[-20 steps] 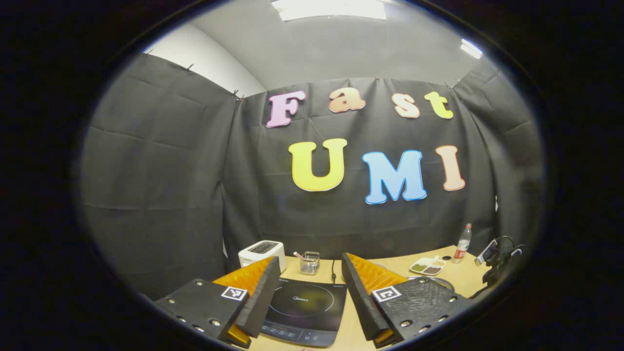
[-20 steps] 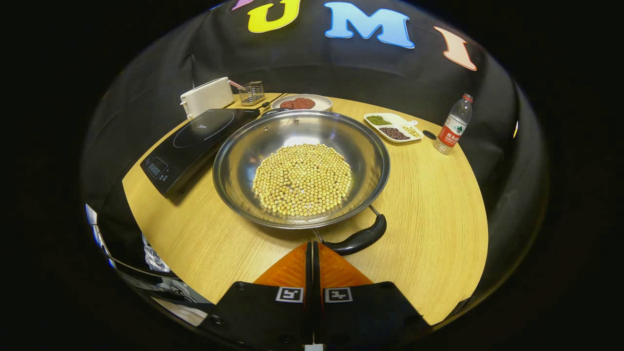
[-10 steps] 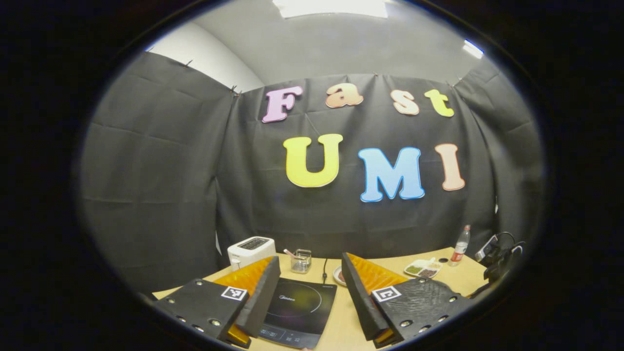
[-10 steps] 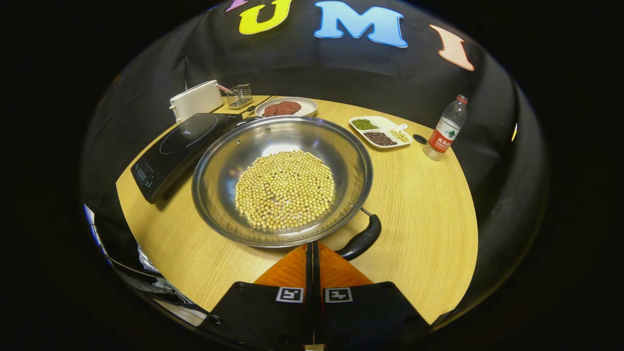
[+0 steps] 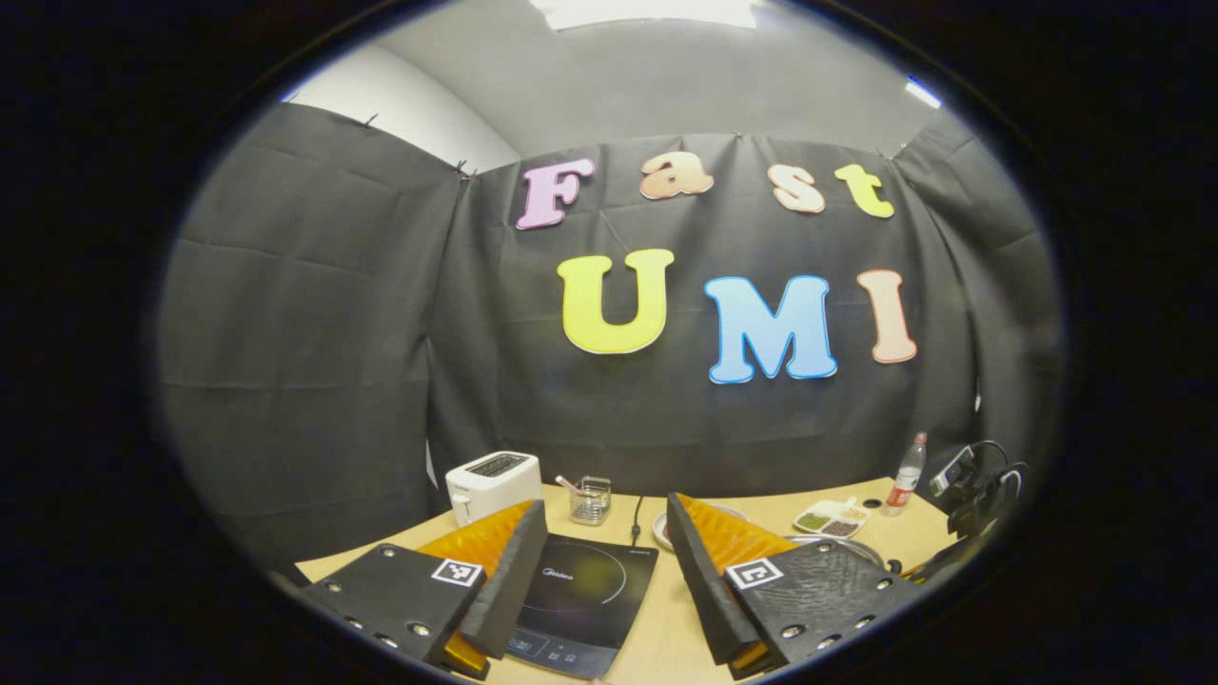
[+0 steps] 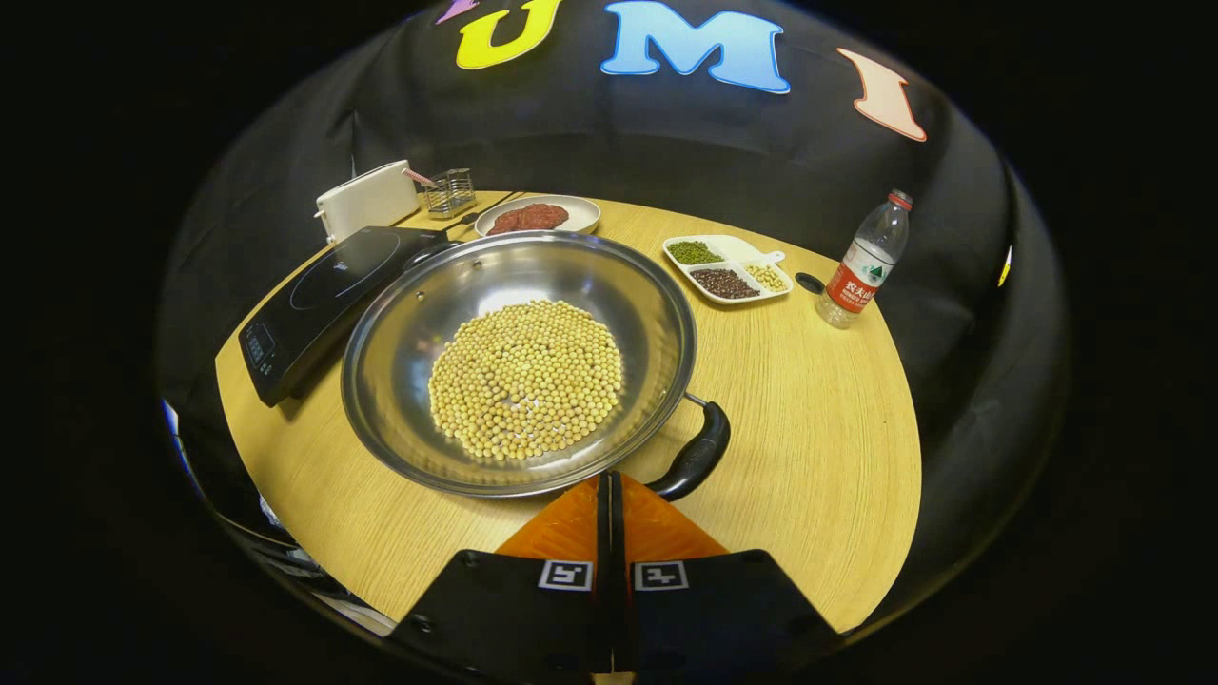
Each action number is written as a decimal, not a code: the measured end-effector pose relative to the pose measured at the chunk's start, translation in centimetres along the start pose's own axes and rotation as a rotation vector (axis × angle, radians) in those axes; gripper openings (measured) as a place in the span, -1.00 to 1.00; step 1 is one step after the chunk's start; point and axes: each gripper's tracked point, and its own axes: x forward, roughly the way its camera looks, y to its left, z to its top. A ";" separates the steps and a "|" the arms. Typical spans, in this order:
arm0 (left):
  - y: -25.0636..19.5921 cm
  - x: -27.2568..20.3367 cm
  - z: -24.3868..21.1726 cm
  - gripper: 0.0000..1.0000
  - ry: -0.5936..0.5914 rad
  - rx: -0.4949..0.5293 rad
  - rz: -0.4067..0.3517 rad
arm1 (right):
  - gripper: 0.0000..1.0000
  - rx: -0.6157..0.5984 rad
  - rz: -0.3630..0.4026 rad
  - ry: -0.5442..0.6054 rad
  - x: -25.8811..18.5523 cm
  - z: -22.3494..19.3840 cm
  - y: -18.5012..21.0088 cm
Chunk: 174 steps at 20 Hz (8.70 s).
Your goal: First push the handle of the pot to place it horizontally, then grasp the pot with both hands and set it on the induction cooktop.
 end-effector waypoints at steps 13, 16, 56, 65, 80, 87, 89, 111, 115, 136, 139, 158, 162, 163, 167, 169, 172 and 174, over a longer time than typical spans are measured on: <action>-1.8 0.4 -1.3 0.49 0.035 0.026 -0.010 | -0.96 0.047 -0.090 -0.099 2.4 3.0 -3.4; -2.7 1.1 -1.6 0.49 0.034 0.007 -0.044 | -0.94 0.079 -0.129 -0.175 0.6 4.1 -4.3; -14.2 17.6 -26.8 0.51 0.554 0.033 -0.352 | 0.91 0.224 -0.149 -0.295 3.7 7.4 -6.4; -14.2 18.1 -30.9 0.56 0.634 0.067 -0.328 | 0.92 0.266 -0.145 -0.207 6.5 5.8 -6.5; -14.7 17.6 -33.1 0.36 0.702 0.068 -0.333 | 0.12 0.379 -0.126 -0.152 7.9 5.9 -5.1; -14.8 18.1 -32.0 0.15 0.685 0.058 -0.334 | -0.22 0.423 -0.110 -0.135 7.4 6.0 -5.0; -14.9 18.4 -31.7 0.13 0.684 0.058 -0.337 | -0.22 0.422 -0.114 -0.131 7.1 5.9 -5.0; -3.7 17.4 -22.7 0.12 0.615 0.050 -0.363 | -0.14 0.464 -0.120 -0.215 -0.3 10.5 5.3; 0.4 17.9 -22.0 0.12 0.593 0.055 -0.377 | -0.23 0.474 -0.125 -0.223 -0.6 11.7 9.0; 16.6 23.5 -24.8 0.12 0.604 0.017 -0.346 | -0.22 0.450 -0.115 -0.224 4.0 16.9 23.0; 17.9 24.7 -25.3 0.12 0.605 0.019 -0.332 | -0.15 0.444 -0.104 -0.217 5.5 17.6 23.9; 21.1 28.3 -28.8 0.22 0.654 -0.011 -0.283 | 0.01 0.403 -0.109 -0.203 9.4 19.6 26.1; 21.9 28.5 -25.2 0.39 0.539 0.001 -0.248 | 0.39 0.373 -0.153 -0.303 7.1 21.5 24.8; 21.8 28.3 -24.0 0.49 0.508 0.009 -0.252 | 0.62 0.365 -0.170 -0.325 6.3 21.9 24.2; 21.6 26.6 -19.0 0.54 0.398 0.035 -0.237 | 0.96 0.342 -0.183 -0.407 1.9 22.5 22.7; 21.2 24.9 -15.9 0.54 0.337 0.029 -0.221 | 0.95 0.307 -0.193 -0.468 -1.2 22.5 21.6; 19.7 21.2 -11.6 0.49 0.245 0.035 -0.217 | 0.95 0.253 -0.222 -0.568 -6.5 21.9 19.2; 18.4 18.4 -8.8 0.54 0.194 0.041 -0.205 | 0.95 0.229 -0.235 -0.621 -10.1 21.3 17.9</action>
